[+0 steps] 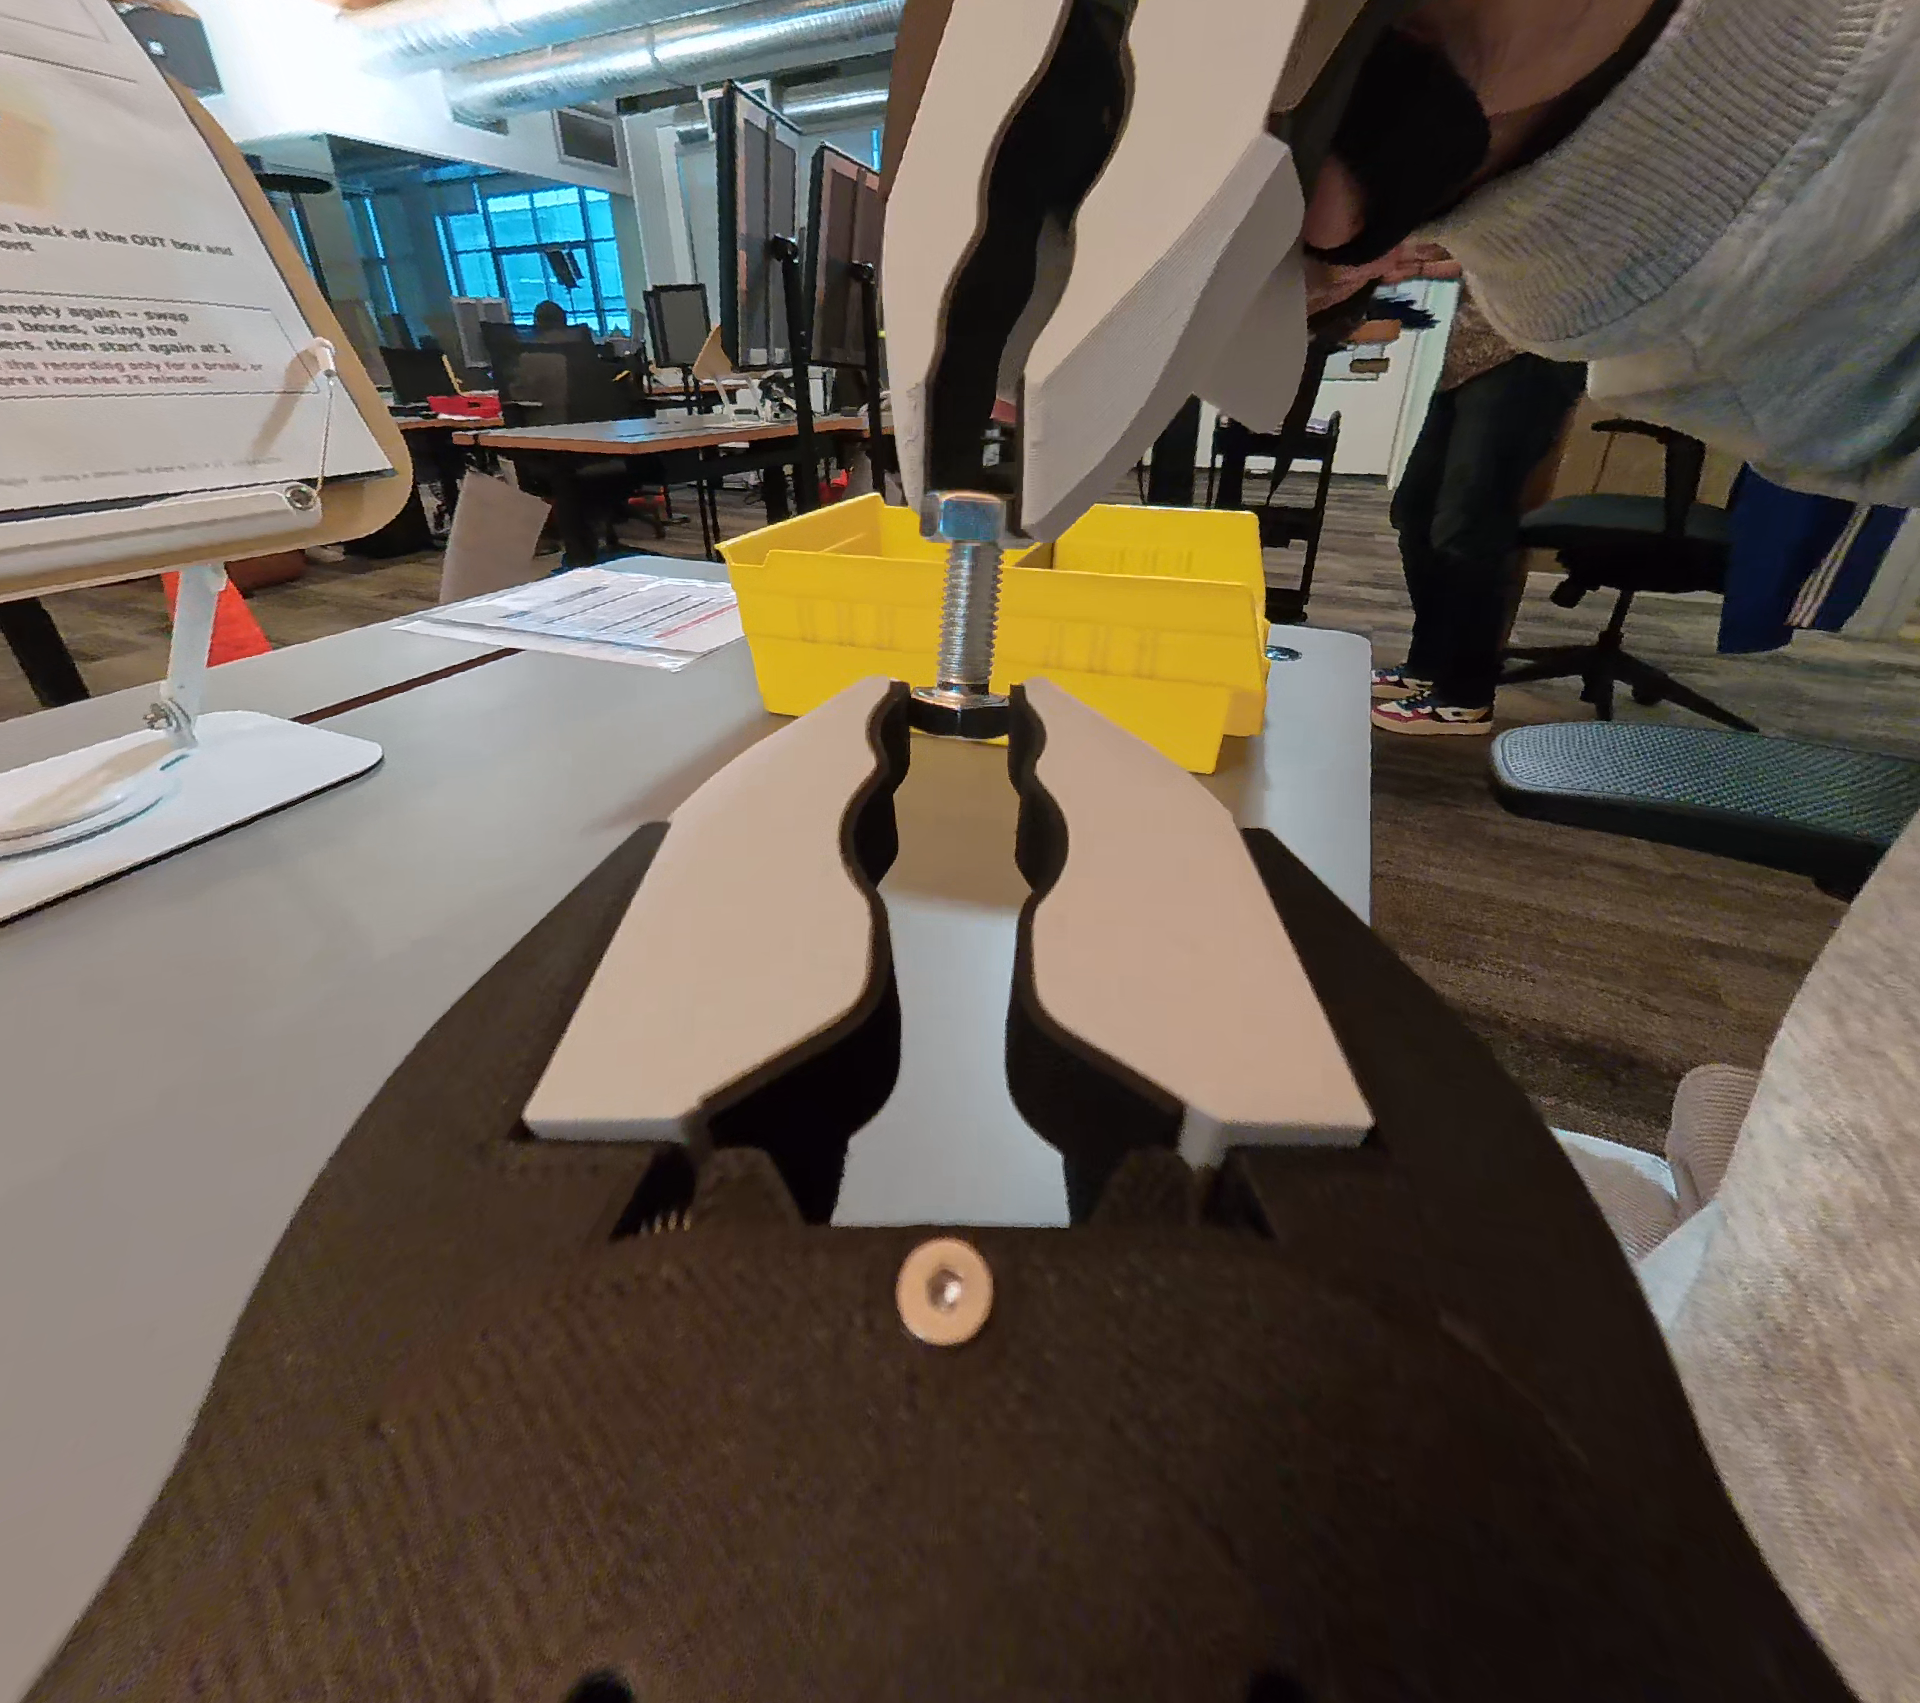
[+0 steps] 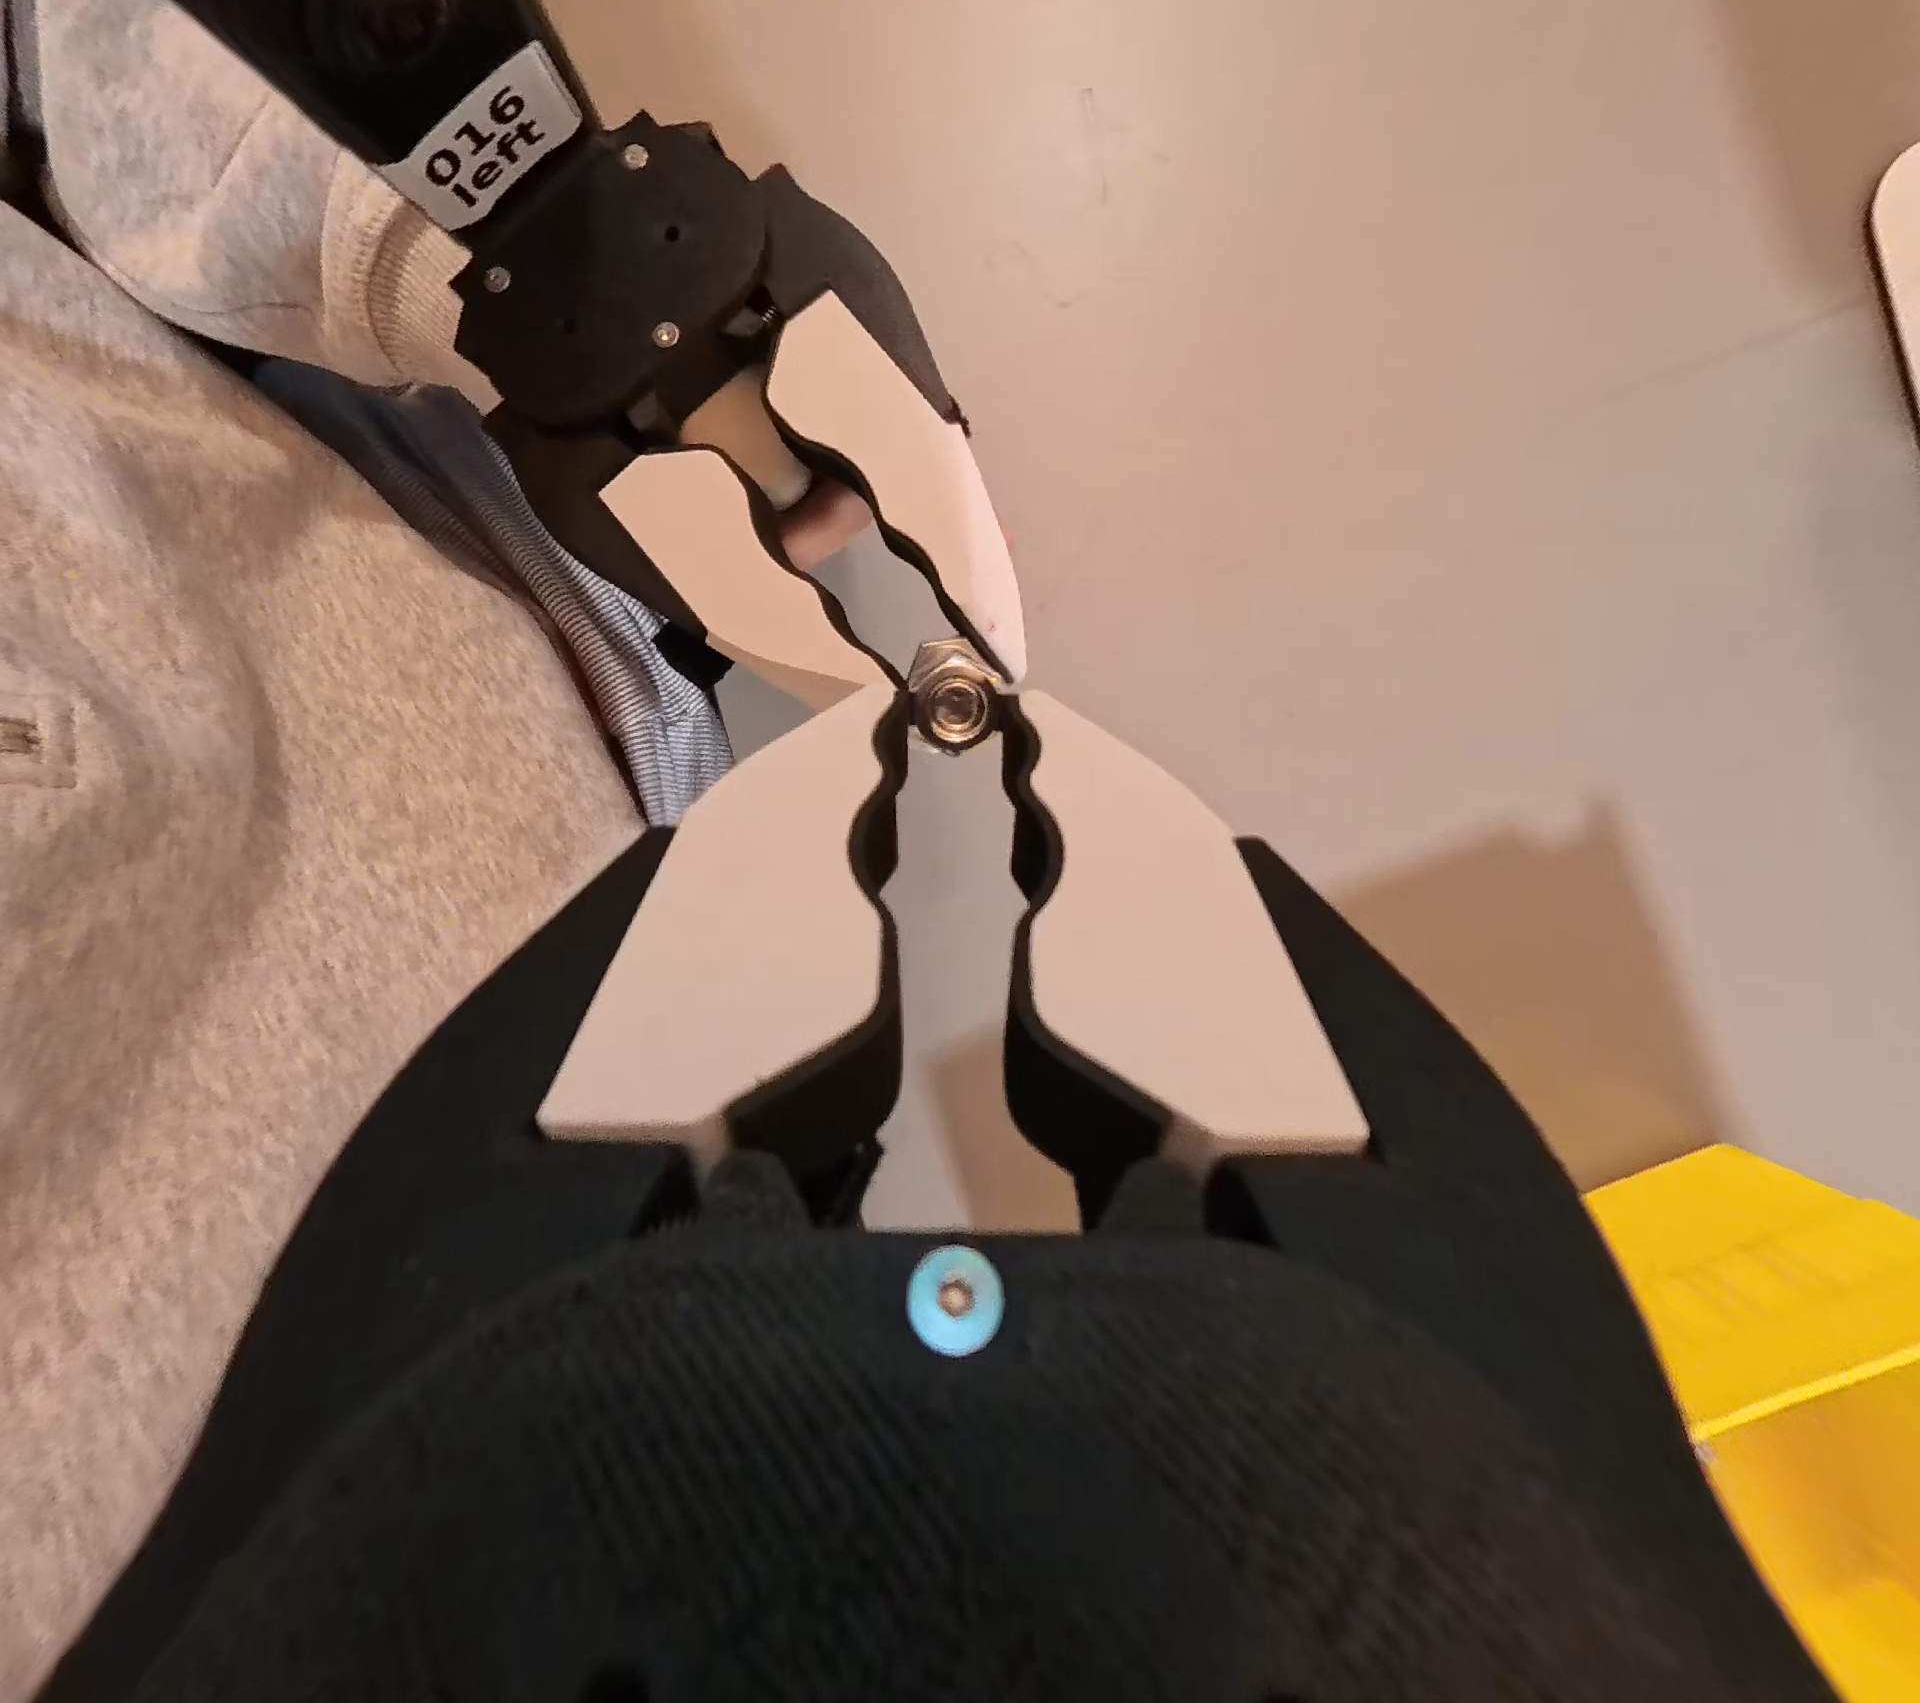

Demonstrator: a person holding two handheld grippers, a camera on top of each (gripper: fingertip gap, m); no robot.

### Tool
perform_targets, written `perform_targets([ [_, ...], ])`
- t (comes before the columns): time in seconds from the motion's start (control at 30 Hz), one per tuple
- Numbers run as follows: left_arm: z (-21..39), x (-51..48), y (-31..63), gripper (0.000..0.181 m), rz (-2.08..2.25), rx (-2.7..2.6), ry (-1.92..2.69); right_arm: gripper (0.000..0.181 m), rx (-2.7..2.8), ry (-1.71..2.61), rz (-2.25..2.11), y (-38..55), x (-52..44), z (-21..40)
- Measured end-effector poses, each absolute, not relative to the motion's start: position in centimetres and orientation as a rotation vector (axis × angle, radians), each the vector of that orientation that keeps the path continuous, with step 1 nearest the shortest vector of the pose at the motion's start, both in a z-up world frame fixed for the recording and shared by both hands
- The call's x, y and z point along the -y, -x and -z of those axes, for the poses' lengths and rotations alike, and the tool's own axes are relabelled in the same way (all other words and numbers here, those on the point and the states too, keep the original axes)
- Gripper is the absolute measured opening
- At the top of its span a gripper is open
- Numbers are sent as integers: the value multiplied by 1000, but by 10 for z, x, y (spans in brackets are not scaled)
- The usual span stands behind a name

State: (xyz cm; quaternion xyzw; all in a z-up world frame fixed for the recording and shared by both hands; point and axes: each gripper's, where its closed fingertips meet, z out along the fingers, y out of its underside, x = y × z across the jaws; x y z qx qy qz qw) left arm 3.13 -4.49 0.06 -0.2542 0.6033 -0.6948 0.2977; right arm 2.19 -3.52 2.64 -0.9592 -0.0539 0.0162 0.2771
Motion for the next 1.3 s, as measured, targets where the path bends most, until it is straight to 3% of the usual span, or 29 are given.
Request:
perform_targets([
  [0.43,-7,58,-16,19,1982,-1637,577,17,436,2574,71,-5,41,-33],
  [0.53,-9,54,-20,38,1966,-1608,613,17,377,2584,101,-12,42,-32],
  [0.63,-7,52,-25,45,1913,-1606,656,17,306,2579,93,-16,41,-32],
  [0.9,-5,56,-21,20,1871,-1619,592,17,207,2598,18,-14,40,-29],
  [1.3,-4,78,4,19,2096,-1760,473,17,716,2579,-103,14,57,-27],
])
